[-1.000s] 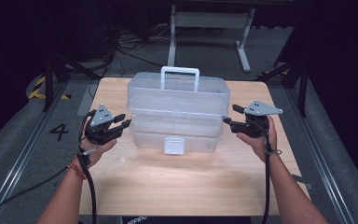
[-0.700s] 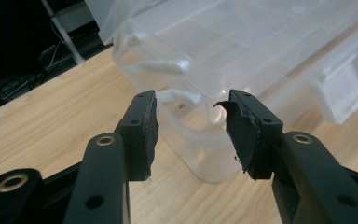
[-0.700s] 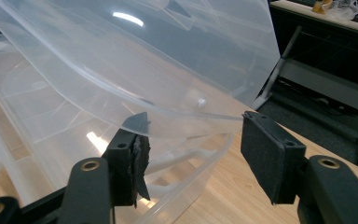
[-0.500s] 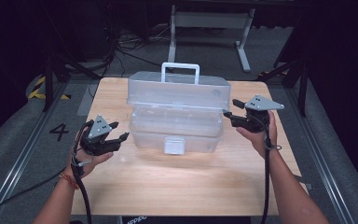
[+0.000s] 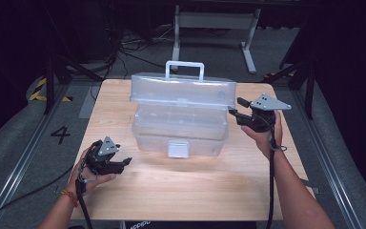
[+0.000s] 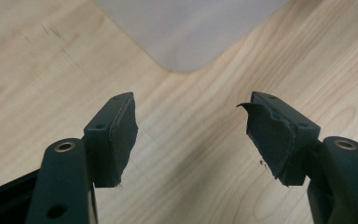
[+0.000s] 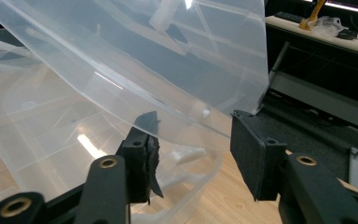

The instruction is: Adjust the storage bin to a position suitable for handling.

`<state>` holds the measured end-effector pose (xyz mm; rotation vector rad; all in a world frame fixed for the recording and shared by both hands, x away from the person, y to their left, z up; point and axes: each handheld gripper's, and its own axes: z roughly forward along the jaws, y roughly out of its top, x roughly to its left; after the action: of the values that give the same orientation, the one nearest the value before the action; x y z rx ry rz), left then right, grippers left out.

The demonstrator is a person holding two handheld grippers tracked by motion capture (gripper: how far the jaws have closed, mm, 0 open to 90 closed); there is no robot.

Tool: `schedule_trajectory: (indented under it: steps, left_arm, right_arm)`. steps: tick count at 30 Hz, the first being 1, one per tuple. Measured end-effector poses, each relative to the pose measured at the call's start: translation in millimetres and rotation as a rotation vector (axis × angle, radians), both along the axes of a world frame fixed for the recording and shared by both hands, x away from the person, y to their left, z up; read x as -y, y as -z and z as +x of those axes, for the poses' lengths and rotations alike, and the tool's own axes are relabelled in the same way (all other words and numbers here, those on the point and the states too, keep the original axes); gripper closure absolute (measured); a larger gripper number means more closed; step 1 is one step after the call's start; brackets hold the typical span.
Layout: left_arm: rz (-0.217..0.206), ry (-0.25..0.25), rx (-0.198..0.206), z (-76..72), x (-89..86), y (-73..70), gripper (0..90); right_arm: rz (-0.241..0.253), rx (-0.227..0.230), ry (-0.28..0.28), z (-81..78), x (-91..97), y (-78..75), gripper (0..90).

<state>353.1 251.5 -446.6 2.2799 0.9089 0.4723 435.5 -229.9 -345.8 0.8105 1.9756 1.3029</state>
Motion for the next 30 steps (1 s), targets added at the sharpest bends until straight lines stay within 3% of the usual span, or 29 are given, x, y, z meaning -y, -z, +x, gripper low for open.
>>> schedule_trajectory:
  steps: [3, 9, 10, 13, 20, 22, 30]
  left_arm:
    - [-0.010, -0.005, -0.024, -1.1, -1.4, 7.6, 33.4]
    - [0.025, -0.002, -0.059, -3.6, -3.8, 21.9, 32.4]
    - [-0.004, -0.012, -0.069, -4.1, -5.2, 24.9, 31.2]
    - [-0.022, -0.017, -0.075, -3.6, -7.3, 26.1, 30.5]
    - [-0.086, -0.024, -0.068, -3.3, -12.6, 32.2, 27.5]
    - [-0.090, -0.019, -0.051, -3.3, -12.7, 33.7, 25.8]
    - [-0.093, -0.026, -0.052, -4.2, -11.6, 34.1, 24.1]
  right_arm:
    - [0.006, 0.016, 0.003, 0.5, -1.1, -1.3, 56.2]
    - [0.020, 0.043, 0.016, 2.6, -4.9, -5.7, 57.9]
    - [0.013, 0.054, 0.017, 2.2, -8.9, -7.2, 58.2]
    - [-0.003, 0.073, 0.033, 2.0, -12.5, -8.4, 58.0]
    - [0.022, 0.097, 0.057, 6.1, -13.3, -11.0, 59.5]
    - [0.030, 0.095, 0.059, 8.2, -13.2, -11.8, 59.1]
    - [0.025, 0.103, 0.075, 14.9, -14.5, -18.1, 60.1]
